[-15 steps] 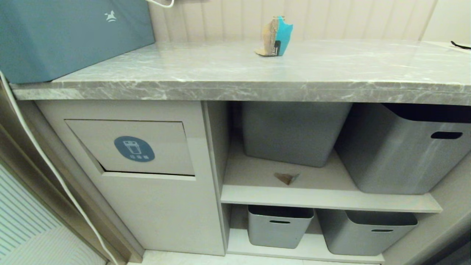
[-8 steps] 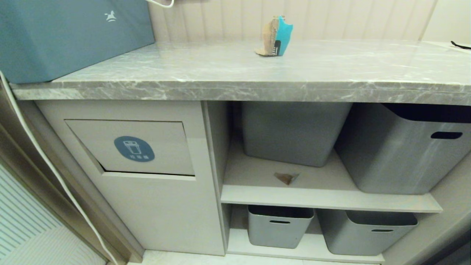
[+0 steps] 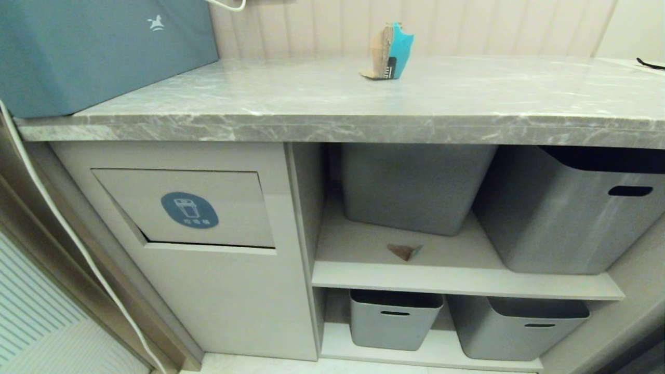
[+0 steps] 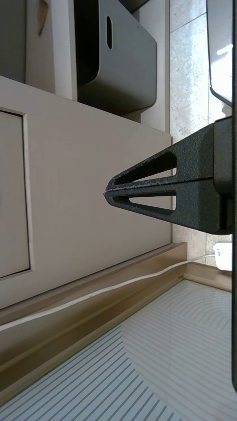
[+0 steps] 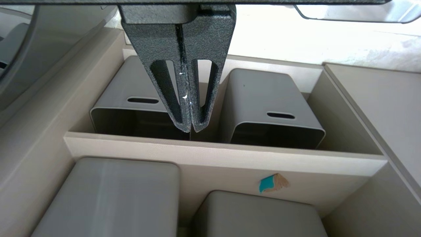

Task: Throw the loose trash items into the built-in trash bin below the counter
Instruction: Pick up the garbage

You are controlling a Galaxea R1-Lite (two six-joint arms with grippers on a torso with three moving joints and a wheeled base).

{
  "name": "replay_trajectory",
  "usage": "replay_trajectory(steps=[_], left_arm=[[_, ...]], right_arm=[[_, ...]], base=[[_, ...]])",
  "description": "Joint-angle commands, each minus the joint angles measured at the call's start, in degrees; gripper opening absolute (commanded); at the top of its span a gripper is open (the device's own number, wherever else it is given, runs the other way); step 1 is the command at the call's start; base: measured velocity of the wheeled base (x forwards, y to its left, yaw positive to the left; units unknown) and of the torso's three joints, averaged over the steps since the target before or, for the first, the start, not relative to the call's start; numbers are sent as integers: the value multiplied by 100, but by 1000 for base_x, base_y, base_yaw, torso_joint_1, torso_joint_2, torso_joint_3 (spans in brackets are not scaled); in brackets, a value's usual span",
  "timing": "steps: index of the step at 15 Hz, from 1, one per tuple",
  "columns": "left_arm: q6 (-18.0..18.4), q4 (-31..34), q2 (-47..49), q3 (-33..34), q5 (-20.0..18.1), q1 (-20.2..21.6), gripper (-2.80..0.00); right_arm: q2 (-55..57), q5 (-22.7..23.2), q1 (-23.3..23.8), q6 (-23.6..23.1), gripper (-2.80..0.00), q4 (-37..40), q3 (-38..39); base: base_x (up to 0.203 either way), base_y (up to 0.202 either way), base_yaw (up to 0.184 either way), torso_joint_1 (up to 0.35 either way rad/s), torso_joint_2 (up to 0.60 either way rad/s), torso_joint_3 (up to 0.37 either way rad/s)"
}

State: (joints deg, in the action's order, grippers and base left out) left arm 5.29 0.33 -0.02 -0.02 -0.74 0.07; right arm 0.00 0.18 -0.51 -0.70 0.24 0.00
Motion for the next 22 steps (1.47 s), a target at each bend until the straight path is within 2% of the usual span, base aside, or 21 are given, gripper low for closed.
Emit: replay_trajectory(steps=[1, 5, 22], left_arm=[[-2, 2, 2, -6, 4, 1, -280], [-2, 2, 2, 2, 4, 1, -280], [7, -7, 2, -6, 4, 1, -280]], right_arm=[[-9, -1, -2, 8, -280, -7, 0], [-9, 6, -2, -1, -280, -7, 0], [-9, -1, -2, 27, -280, -7, 0]], base=[[0, 0, 0, 50, -144, -93], [0, 0, 0, 68, -249, -266], [0, 0, 0, 198, -499, -287]])
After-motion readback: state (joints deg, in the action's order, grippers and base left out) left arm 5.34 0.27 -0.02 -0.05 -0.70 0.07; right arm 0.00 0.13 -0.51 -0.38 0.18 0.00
